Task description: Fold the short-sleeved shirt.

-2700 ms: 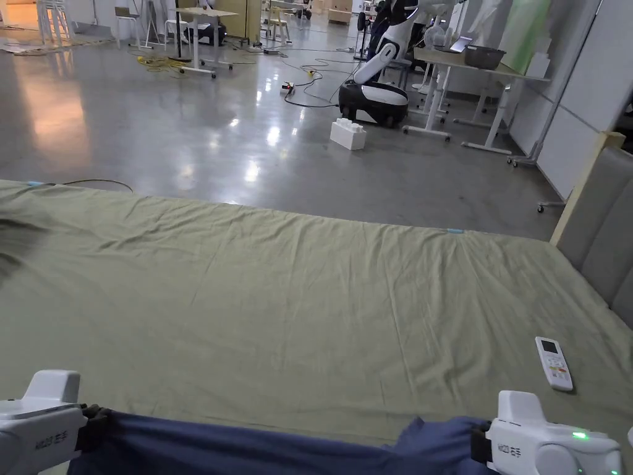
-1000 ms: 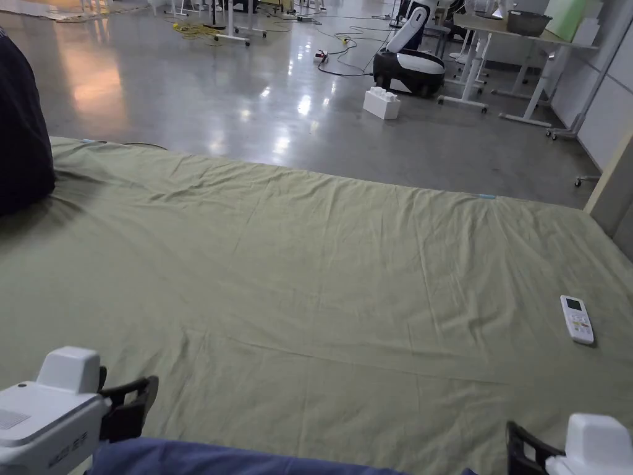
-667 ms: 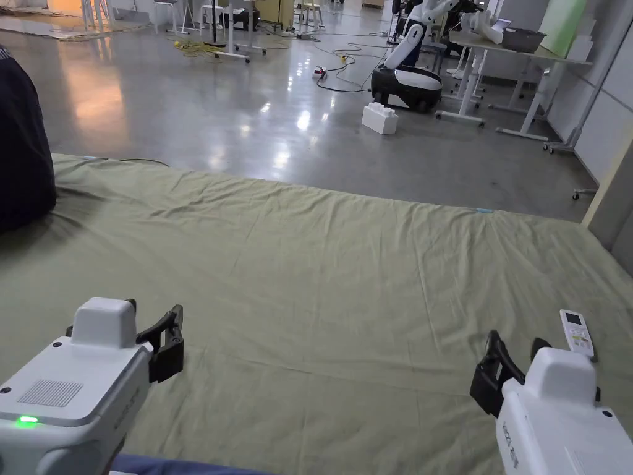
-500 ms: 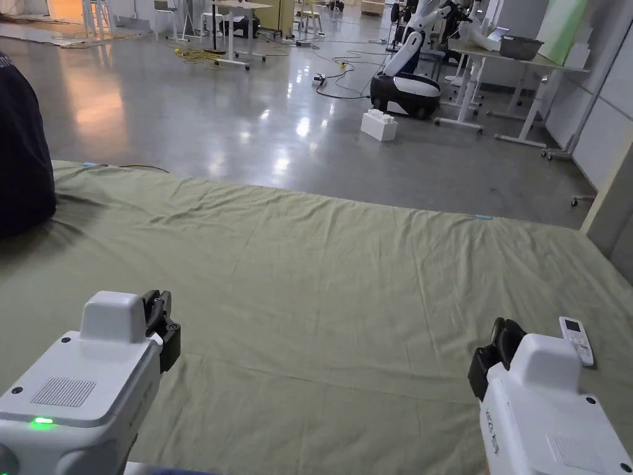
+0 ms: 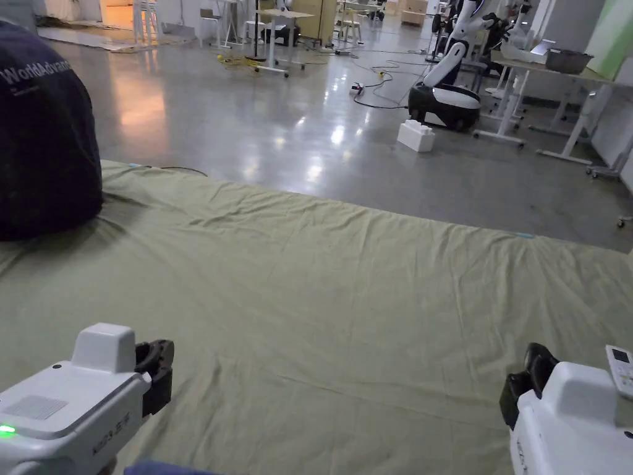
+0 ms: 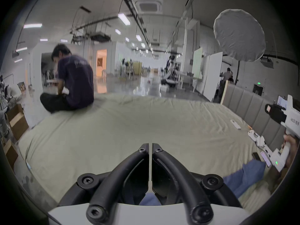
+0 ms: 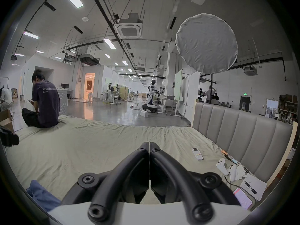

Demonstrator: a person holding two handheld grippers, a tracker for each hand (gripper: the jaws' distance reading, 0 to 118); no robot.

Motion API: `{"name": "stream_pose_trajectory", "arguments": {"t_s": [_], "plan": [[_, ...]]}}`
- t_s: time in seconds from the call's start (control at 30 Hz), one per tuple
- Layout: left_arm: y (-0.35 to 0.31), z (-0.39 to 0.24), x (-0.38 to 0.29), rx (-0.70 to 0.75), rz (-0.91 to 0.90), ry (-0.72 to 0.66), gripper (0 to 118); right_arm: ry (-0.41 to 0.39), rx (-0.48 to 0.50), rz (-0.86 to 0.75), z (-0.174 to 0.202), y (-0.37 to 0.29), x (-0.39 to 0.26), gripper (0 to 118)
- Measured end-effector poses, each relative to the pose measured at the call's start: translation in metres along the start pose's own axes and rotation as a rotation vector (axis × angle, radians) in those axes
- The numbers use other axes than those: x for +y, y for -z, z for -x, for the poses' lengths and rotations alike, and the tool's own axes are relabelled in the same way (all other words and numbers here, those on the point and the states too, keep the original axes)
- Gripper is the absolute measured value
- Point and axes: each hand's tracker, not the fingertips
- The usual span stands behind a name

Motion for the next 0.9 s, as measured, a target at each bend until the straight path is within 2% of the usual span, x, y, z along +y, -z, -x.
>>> {"name": "stream_pose_trajectory", "arguments": {"t_s": [0.17, 0.23, 0.3, 0.33, 0.37, 0.4, 0.47, 0.6, 0.67, 0.77, 0.83, 0.9], "plan": [[0.014, 0.052, -0.037, -0.08, 0.26, -0.07, 3, -0.022, 0.029, 0.022, 0.005, 0.003, -0.004, 1], [0.02, 0.07, -0.054, -0.08, 0.309, -0.093, 4, -0.027, 0.036, 0.033, 0.008, 0.004, -0.007, 1], [0.026, 0.087, -0.069, -0.144, 0.362, -0.142, 18, -0.03, 0.046, 0.049, 0.009, 0.005, -0.011, 1], [0.03, 0.094, -0.074, -0.163, 0.393, -0.162, 31, -0.034, 0.049, 0.057, 0.01, 0.005, -0.012, 1], [0.035, 0.104, -0.08, -0.198, 0.426, -0.204, 51, -0.038, 0.049, 0.065, 0.011, 0.006, -0.014, 1], [0.041, 0.114, -0.086, -0.219, 0.446, -0.25, 65, -0.043, 0.051, 0.077, 0.011, 0.006, -0.015, 1], [0.053, 0.128, -0.097, -0.28, 0.494, -0.315, 77, -0.049, 0.055, 0.097, 0.013, 0.007, -0.018, 1], [0.081, 0.153, -0.127, -0.505, 0.62, -0.475, 84, -0.057, 0.051, 0.125, 0.014, 0.004, -0.023, 1], [0.091, 0.16, -0.141, -0.506, 0.663, -0.542, 85, -0.061, 0.052, 0.136, 0.015, 0.003, -0.024, 1], [0.096, 0.172, -0.145, -0.618, 0.541, -0.638, 84, -0.078, 0.047, 0.151, 0.019, 0.001, -0.027, 1], [0.101, 0.171, -0.149, -0.64, 0.576, -0.753, 84, -0.081, 0.047, 0.159, 0.02, 0.0, -0.03, 1], [0.105, 0.165, -0.155, -0.705, 0.585, -0.781, 83, -0.086, 0.048, 0.168, 0.024, 0.0, -0.033, 1]]}}
